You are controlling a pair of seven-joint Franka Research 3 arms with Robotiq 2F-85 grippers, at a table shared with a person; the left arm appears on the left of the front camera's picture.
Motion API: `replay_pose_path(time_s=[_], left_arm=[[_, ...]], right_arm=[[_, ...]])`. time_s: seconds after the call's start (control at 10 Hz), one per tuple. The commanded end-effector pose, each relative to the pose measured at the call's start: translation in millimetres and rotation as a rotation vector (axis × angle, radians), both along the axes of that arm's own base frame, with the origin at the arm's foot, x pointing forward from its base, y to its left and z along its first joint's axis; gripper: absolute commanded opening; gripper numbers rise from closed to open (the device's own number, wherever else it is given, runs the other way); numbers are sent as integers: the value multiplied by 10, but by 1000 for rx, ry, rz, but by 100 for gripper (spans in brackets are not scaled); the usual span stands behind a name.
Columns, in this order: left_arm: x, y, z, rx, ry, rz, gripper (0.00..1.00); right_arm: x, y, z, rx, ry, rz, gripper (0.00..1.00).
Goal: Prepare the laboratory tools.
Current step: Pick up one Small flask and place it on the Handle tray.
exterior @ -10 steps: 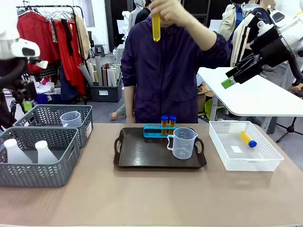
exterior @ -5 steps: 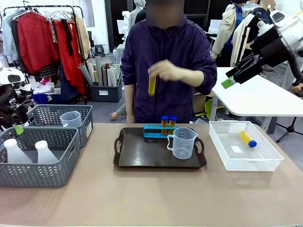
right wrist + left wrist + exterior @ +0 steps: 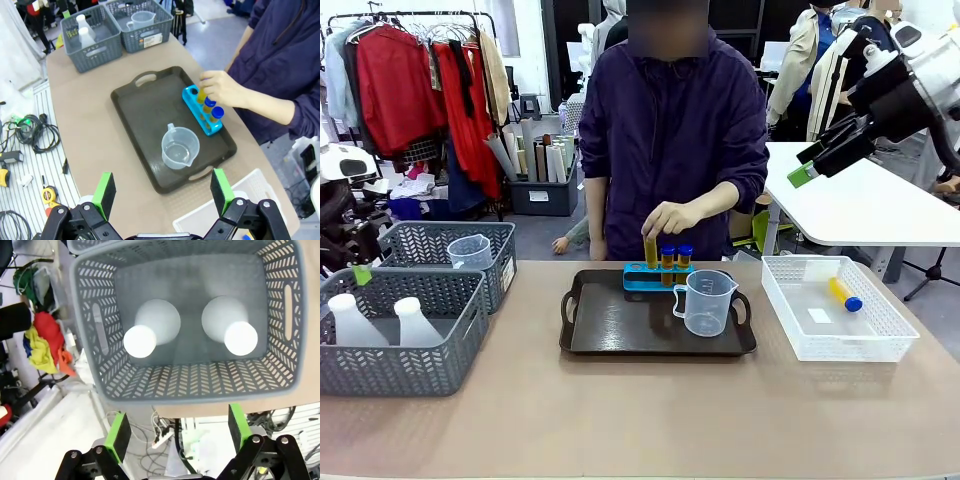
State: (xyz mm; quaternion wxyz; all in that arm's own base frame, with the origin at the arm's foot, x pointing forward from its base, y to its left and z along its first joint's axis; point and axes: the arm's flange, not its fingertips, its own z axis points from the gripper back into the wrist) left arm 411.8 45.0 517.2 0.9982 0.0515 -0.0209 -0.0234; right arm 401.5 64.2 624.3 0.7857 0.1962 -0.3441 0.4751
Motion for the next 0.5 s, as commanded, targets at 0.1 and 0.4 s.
replay_pose_path(time_s=[0.1, 0.4], left_arm=[[0, 0, 0, 0, 0, 0, 100], [45, 322, -311, -29, -38, -96, 100]], right_arm=[[3, 6, 8, 8, -5, 5, 100], [3, 6, 8, 8, -5, 5, 100]])
